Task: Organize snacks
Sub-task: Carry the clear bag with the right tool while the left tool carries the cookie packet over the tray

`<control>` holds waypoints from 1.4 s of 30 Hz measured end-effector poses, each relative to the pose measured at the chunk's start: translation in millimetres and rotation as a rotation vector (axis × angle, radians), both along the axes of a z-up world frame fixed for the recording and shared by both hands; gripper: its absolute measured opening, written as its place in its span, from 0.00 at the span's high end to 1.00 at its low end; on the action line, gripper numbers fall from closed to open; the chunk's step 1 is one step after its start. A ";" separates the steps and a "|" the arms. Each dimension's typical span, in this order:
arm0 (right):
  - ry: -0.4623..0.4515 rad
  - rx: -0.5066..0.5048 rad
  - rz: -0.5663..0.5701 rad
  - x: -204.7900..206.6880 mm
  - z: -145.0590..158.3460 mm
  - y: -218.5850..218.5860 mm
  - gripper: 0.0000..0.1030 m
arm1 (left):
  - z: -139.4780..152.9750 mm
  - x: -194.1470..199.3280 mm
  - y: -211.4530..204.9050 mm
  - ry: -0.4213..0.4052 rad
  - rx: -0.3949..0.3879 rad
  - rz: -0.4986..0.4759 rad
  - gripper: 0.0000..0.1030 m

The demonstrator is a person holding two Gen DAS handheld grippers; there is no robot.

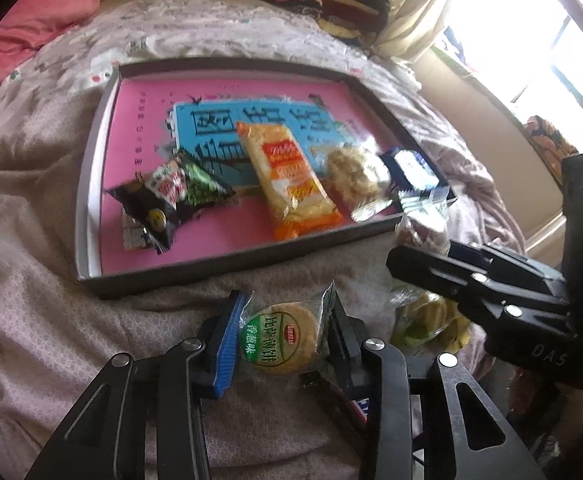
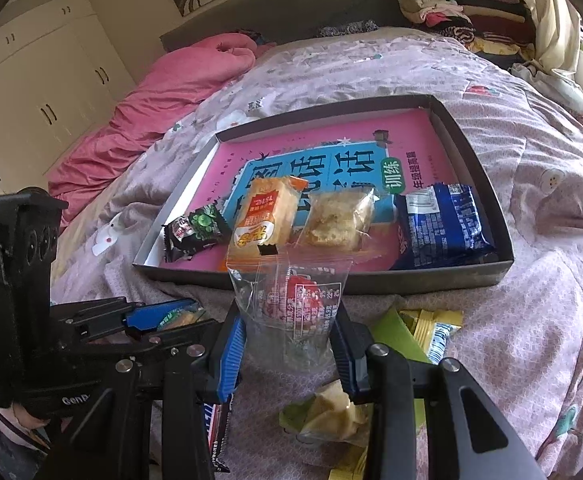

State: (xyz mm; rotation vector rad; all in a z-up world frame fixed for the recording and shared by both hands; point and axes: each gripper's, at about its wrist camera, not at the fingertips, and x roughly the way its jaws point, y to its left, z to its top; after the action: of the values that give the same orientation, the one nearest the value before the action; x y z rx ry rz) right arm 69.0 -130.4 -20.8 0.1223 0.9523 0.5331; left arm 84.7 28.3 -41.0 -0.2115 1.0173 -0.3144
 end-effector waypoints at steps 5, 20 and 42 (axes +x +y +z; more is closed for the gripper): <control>-0.013 0.006 -0.009 -2.4 5.5 -2.4 0.61 | 13.9 -4.7 2.8 -0.054 -0.004 0.008 0.61; -0.051 0.015 -0.039 -4.0 25.4 -5.4 0.61 | 42.9 -8.1 35.1 -0.176 -0.017 0.100 0.61; -0.150 0.018 -0.080 11.7 49.3 -7.1 0.61 | 63.0 2.3 76.2 -0.333 -0.039 0.254 0.61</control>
State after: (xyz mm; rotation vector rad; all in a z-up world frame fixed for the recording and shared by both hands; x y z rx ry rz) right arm 80.7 -137.5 28.5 0.1342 0.7928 0.4705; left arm 87.0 104.5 22.0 -0.3093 0.6469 -0.1317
